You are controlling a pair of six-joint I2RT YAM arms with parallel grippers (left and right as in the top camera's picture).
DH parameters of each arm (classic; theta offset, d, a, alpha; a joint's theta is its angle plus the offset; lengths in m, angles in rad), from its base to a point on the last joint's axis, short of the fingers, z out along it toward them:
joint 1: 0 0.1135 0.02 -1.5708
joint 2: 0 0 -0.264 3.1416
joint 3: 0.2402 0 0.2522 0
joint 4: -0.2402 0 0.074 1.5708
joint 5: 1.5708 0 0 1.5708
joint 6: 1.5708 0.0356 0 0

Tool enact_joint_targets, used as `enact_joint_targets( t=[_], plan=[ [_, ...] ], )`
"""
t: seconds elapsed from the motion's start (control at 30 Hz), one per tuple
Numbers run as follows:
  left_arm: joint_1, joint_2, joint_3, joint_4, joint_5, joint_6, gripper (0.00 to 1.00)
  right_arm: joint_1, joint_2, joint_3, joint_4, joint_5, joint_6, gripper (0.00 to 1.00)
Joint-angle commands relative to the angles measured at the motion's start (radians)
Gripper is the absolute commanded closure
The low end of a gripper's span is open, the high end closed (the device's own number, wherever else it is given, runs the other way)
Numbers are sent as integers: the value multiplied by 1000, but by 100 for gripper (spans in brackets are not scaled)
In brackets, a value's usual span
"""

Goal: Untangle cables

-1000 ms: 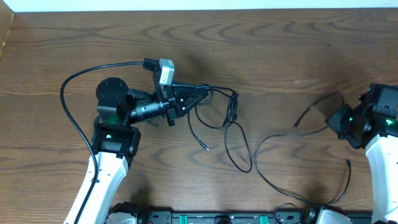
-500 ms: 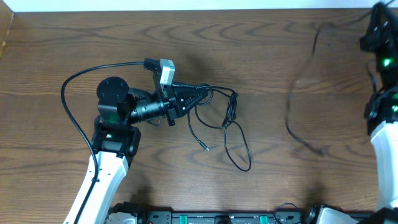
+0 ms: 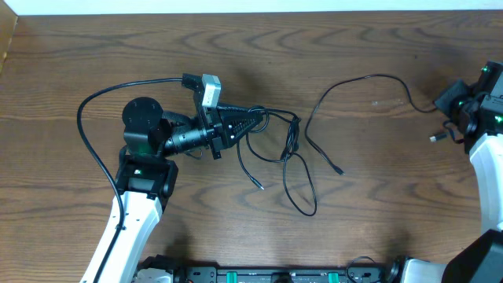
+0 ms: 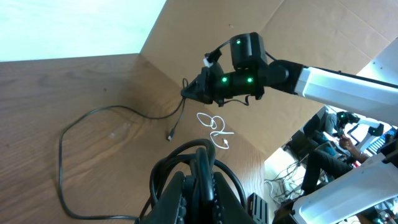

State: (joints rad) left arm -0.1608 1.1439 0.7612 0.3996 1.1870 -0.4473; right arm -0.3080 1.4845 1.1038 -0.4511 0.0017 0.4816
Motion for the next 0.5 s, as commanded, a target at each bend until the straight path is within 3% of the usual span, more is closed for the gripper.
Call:
enact_joint_targets(
  t=[0.0, 0.1, 0.17, 0.23, 0.4, 0.47],
  plan=[
    [3, -1, 28, 5, 6, 5, 92, 2, 43, 4, -13, 33, -35, 93],
    [3, -1, 28, 5, 6, 5, 92, 2, 66, 4, -13, 6, -34, 83],
    [3, -1, 28, 5, 6, 5, 91, 1, 72, 4, -12, 7, -34, 51],
    [3, -1, 28, 5, 6, 5, 91, 1, 72, 4, -12, 14, -34, 32],
    [3, -1, 28, 5, 6, 5, 91, 2, 72, 4, -30, 14, -35, 15],
    [3, -1, 28, 5, 5, 5, 91, 2, 72, 4, -71, 13, -86, 1]
  ],
)
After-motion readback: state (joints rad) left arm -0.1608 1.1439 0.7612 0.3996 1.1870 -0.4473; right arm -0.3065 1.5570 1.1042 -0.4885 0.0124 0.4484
